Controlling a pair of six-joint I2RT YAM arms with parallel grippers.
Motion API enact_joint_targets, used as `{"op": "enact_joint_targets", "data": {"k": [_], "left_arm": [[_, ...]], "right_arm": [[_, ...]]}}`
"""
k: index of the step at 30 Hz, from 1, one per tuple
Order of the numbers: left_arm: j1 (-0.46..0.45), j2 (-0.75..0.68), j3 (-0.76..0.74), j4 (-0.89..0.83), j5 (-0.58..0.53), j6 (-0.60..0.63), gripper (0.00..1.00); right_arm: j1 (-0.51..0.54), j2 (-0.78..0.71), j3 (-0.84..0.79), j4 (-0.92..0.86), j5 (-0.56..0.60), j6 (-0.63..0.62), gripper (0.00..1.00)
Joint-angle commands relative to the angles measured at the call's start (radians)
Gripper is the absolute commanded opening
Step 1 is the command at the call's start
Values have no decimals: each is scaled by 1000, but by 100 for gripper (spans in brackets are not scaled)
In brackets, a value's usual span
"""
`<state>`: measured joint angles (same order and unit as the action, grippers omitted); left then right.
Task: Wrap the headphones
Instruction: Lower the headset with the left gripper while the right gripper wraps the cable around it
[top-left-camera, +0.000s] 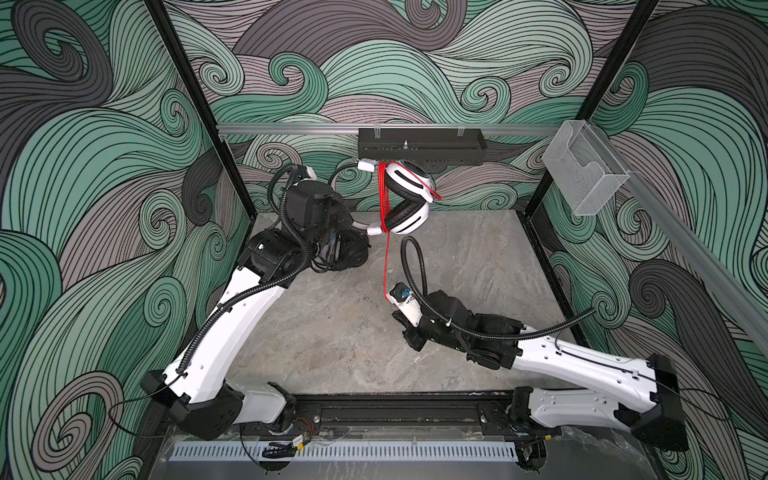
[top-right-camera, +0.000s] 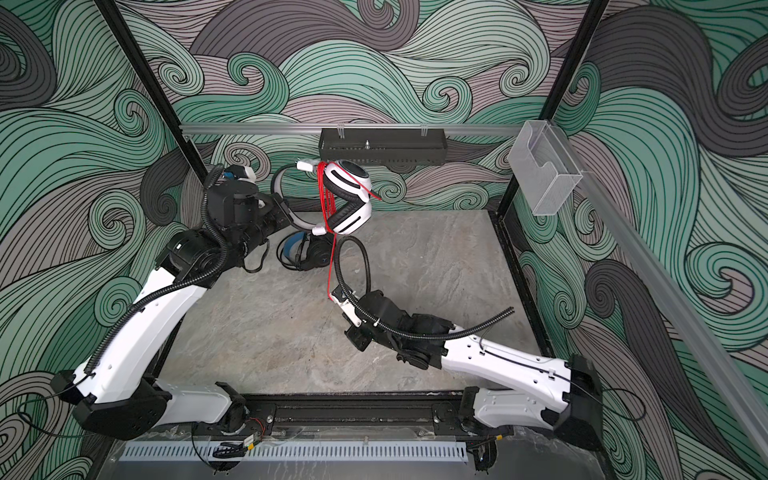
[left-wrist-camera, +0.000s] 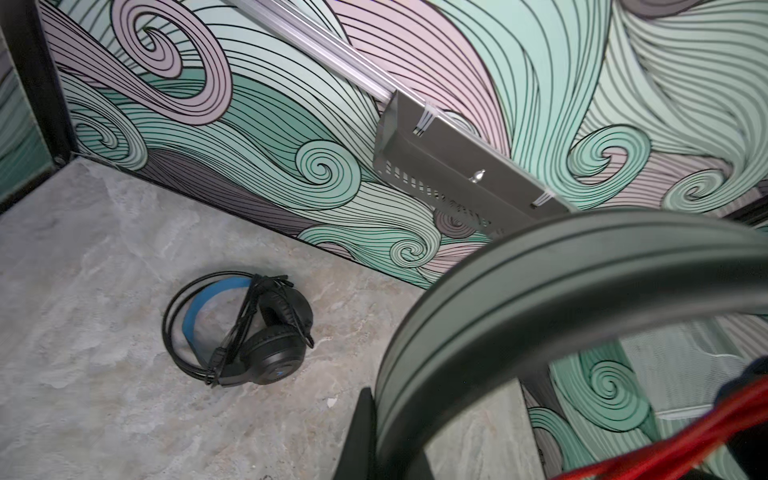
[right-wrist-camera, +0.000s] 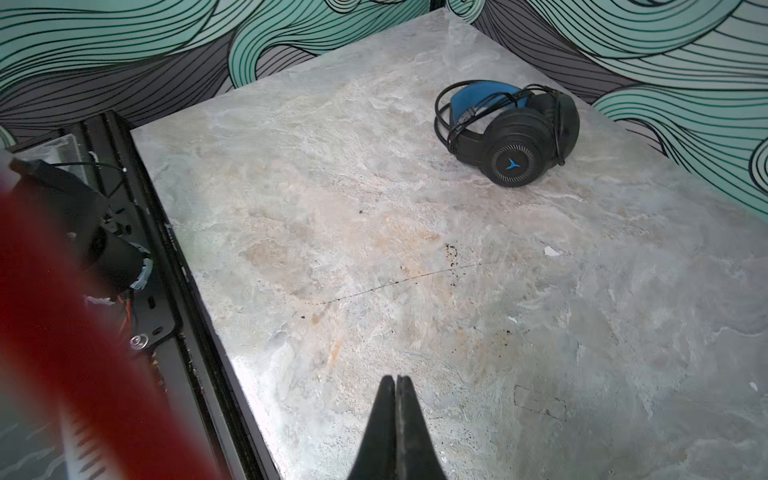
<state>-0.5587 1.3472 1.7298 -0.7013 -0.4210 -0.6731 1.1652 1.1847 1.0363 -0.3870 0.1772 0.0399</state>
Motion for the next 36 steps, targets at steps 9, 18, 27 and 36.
{"op": "enact_joint_targets", "data": {"k": [9,18,27,36], "left_arm": [[-47,38,-120,-8,-227,318,0],[-89,-64,-282,-110,-115,411,0],[-90,-161,-371,-199,91,515,0],[-89,-292,-476,-138,320,614,0]], "right_arm": [[25,160,444,-438,-27,-167,0],[-11,296,770,-717,-19,-289,0],[-64,367,917,-859,236,-516,0],[-169,384,941,-855,231,-527,0]]}}
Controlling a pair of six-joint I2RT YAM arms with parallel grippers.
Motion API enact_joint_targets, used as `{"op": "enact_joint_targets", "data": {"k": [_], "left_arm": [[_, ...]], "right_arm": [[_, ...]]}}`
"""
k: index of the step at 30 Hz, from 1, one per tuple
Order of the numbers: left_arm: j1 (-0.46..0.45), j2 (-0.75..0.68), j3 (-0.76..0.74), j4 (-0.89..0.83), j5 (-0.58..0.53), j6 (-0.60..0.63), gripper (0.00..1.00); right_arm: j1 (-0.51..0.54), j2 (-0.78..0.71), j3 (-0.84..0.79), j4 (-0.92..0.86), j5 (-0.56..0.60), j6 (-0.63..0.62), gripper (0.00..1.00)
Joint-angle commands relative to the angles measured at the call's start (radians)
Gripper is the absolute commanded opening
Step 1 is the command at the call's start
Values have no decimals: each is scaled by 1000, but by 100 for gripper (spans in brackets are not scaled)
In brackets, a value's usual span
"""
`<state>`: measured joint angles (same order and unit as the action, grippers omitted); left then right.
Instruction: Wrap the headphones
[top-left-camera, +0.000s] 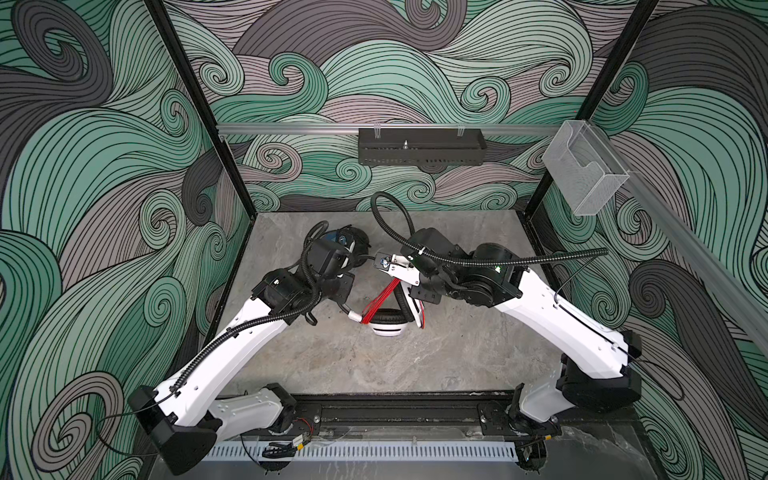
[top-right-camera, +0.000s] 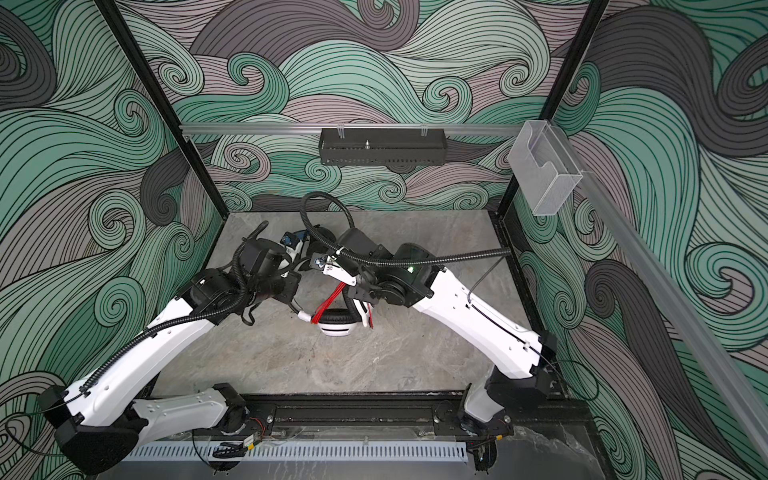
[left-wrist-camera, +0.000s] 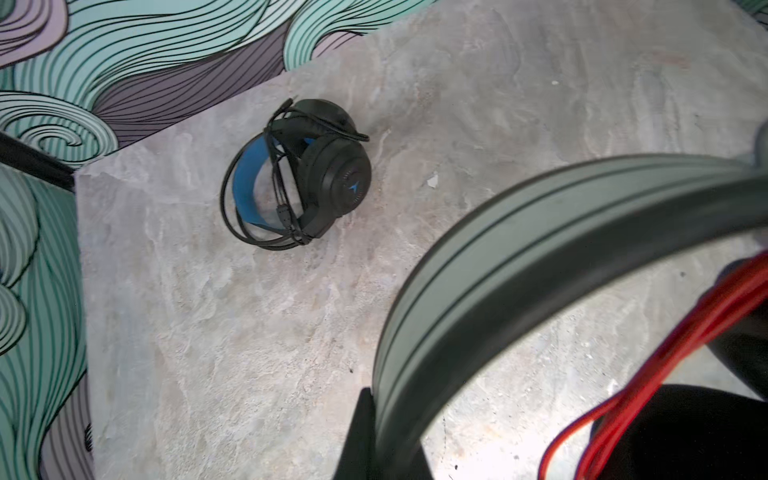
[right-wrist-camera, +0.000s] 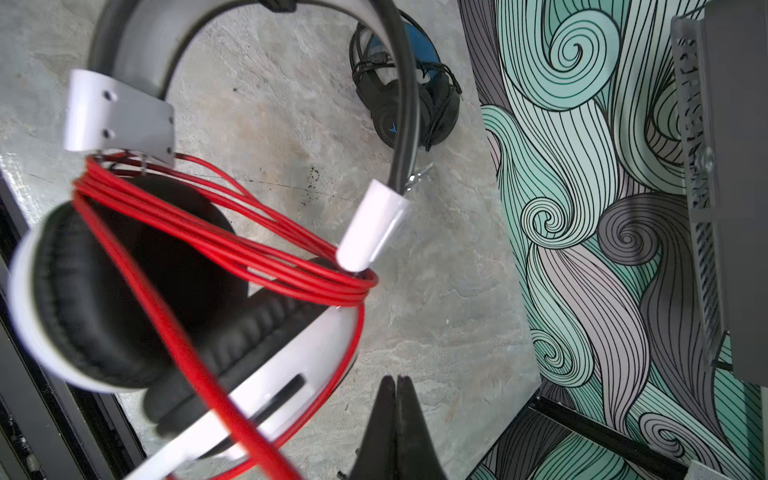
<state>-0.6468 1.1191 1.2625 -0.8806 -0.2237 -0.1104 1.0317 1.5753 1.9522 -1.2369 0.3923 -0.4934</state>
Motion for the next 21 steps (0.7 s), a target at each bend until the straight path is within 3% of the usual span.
{"op": "enact_joint_targets", "data": {"k": [1,13,21], "left_arm": [[-1,-79,-15,48,136,53,0],[-1,-115,22,51,262,22,0],[0,-94,90,42,331,7,0]], "right_arm": [[-52,-17,8,8,-9,19,0],[-145,-243,-392,369,-333,29,7],[-202,-370,-634,580,-542,20,22]]}}
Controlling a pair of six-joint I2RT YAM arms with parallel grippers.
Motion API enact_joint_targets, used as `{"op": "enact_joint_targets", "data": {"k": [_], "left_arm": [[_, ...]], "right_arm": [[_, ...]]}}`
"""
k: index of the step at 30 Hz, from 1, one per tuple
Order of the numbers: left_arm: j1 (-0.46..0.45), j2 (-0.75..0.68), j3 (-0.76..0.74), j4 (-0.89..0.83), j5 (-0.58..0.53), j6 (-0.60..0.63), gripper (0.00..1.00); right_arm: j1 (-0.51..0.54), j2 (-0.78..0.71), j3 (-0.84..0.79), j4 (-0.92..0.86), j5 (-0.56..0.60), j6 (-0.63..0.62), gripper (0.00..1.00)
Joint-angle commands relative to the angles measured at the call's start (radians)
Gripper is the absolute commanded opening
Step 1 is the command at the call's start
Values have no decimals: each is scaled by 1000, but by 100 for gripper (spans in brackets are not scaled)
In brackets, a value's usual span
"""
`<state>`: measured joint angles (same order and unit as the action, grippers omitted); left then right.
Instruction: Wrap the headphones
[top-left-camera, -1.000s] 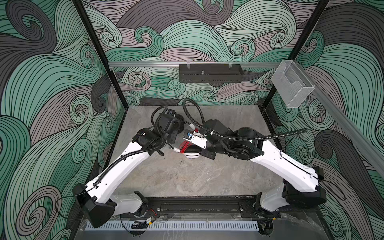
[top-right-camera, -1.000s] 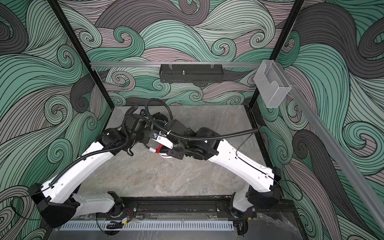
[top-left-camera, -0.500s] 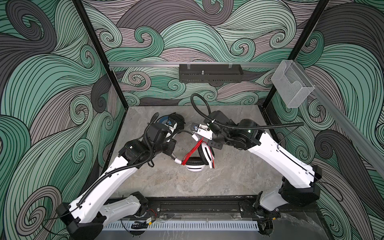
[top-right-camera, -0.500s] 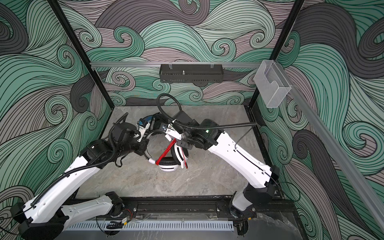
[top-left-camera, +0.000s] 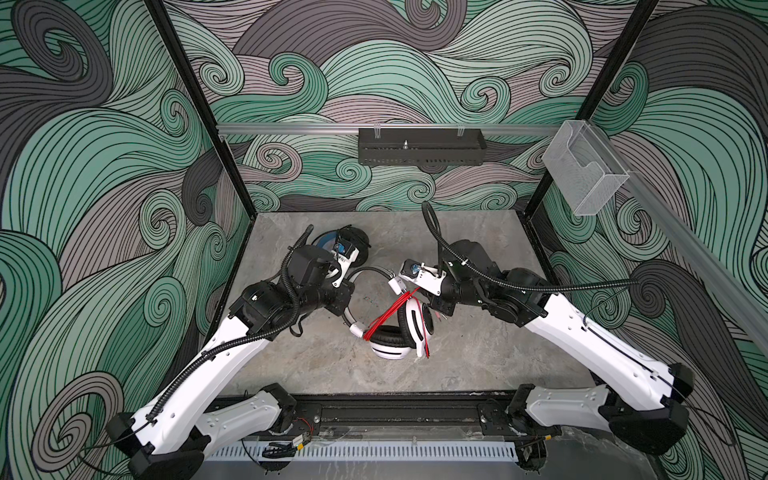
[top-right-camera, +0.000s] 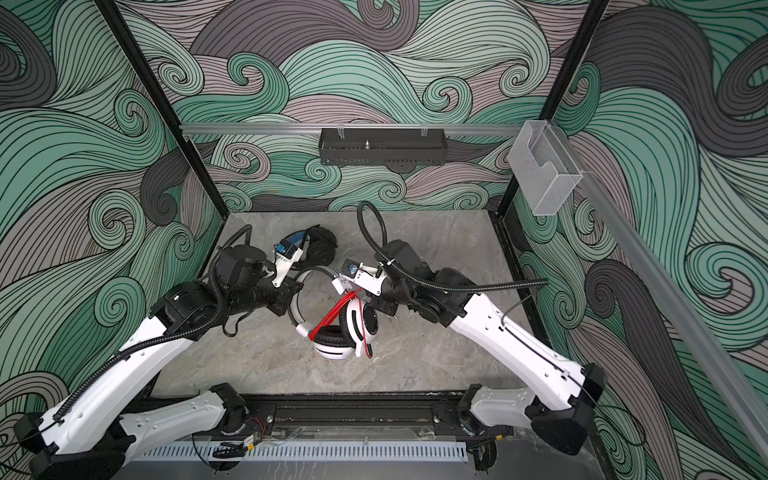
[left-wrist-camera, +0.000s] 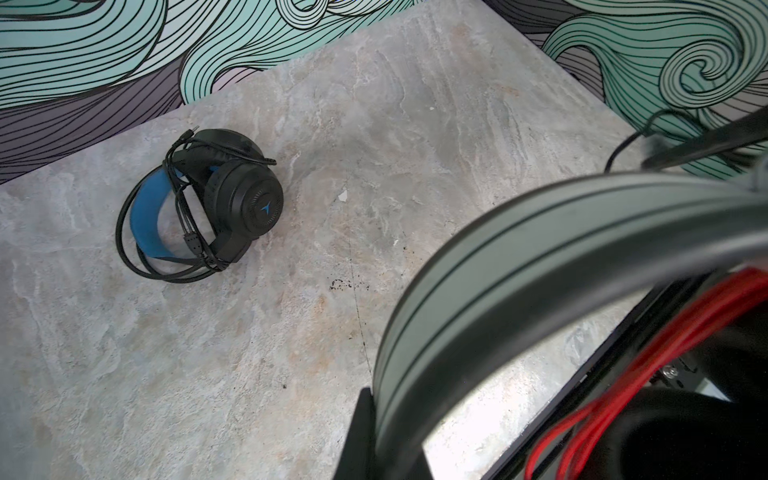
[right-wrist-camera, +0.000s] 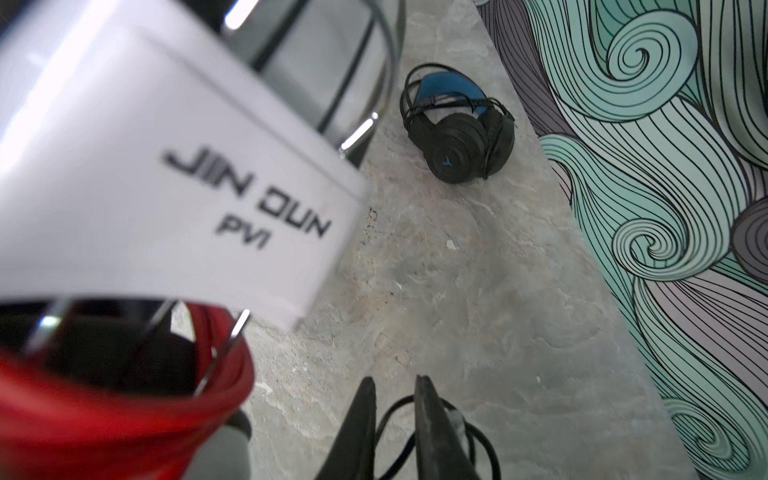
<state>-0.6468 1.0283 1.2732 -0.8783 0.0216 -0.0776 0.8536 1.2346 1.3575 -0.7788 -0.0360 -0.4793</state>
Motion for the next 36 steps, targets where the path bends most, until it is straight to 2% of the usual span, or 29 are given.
{"op": "enact_joint_targets", "data": {"k": [1,4,11,16,23,30,36], "left_arm": [[0,2,89,37,93,-29,0],[1,12,120,37,118,-49,0],[1,37,190,41,184,-97,0],[3,65,249,15,179,-108,0],[19,99,331,-18,171,-164,0],[25,101,353,11,205,-219,0],[29,89,347,26,203,-253,0]], "right_arm": [[-32,-45,-62,145,-132,9,22],[-57,-98,-150,225,-198,35,24],[-115,-206,-304,428,-304,178,42],[-137,-260,-358,524,-318,239,52],[-159,-340,-416,568,-324,302,59],[-162,-362,-461,631,-338,359,57],[-161,-366,-451,617,-340,359,41]]}}
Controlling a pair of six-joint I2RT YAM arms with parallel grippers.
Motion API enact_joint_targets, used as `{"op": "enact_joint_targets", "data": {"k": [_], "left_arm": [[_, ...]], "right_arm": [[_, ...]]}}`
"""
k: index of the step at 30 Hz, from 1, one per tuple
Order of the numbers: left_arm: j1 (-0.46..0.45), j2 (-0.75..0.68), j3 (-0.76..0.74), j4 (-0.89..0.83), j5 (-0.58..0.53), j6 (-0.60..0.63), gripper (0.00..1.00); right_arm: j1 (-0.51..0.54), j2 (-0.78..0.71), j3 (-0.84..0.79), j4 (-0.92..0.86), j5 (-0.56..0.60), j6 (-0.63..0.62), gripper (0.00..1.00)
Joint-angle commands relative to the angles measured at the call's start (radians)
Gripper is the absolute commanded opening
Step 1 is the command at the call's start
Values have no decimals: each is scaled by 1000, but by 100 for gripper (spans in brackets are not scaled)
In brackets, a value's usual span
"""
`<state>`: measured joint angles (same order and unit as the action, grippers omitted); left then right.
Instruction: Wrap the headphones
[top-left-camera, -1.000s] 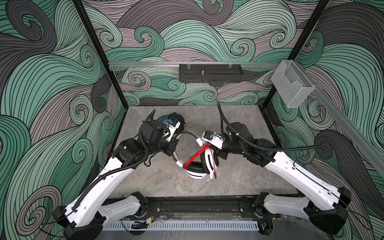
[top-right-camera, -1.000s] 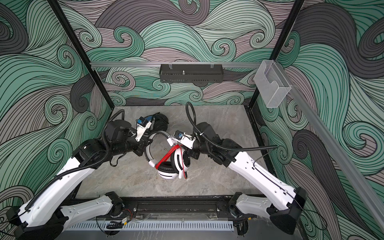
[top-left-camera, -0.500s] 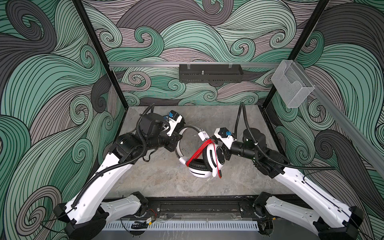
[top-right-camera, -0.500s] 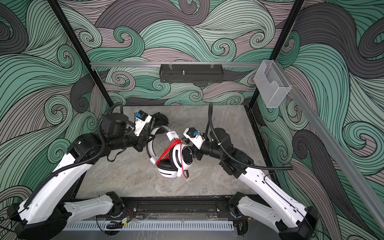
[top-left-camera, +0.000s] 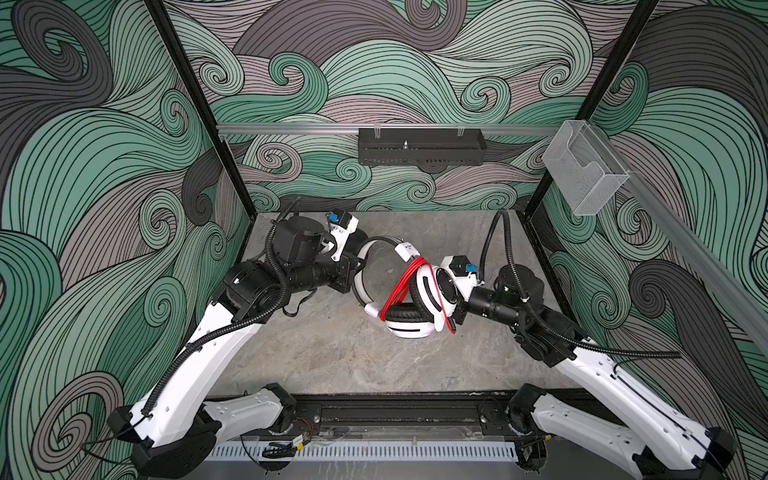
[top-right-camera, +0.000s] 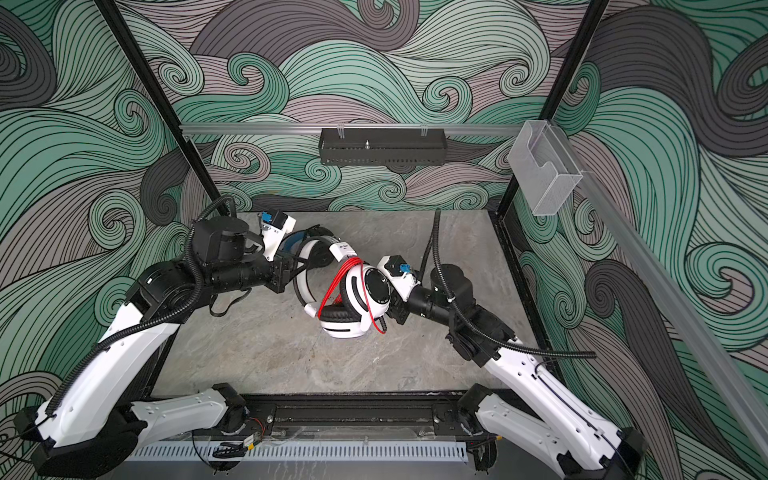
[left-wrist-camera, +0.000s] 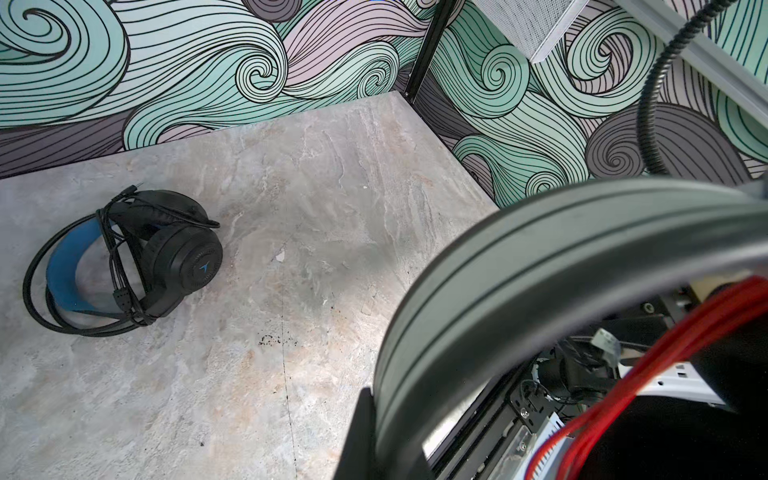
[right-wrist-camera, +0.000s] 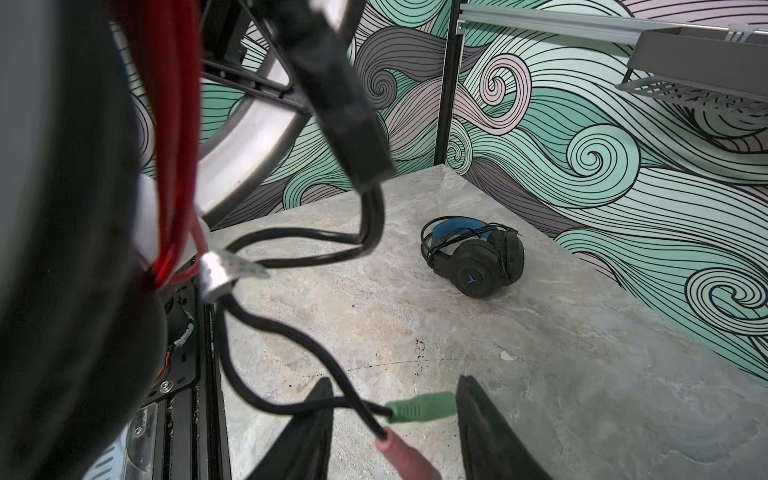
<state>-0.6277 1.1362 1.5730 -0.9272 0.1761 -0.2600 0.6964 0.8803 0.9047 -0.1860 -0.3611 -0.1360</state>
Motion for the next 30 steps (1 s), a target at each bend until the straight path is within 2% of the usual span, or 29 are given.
{"op": "enact_joint_targets", "data": {"k": [1,3,8,12,23,30], "left_arm": [[12,-22,43,81,46,-78,0],[18,-29,38,94,53,-90,0],[25,-33,38,104,78,-104,0],[29,-36,33,108,93,-105,0],[39,-44,13,129,117,-133,0],[48,-40,12,138,128,-152,0]], "right_arm": [[-4,-11,2,18,-15,14,38],[-5,-13,3,6,-12,10,38],[-4,-18,-1,8,11,1,52],[-5,0,1,40,18,-1,56],[-6,67,36,119,32,-4,55],[-7,56,25,185,62,15,58]]}}
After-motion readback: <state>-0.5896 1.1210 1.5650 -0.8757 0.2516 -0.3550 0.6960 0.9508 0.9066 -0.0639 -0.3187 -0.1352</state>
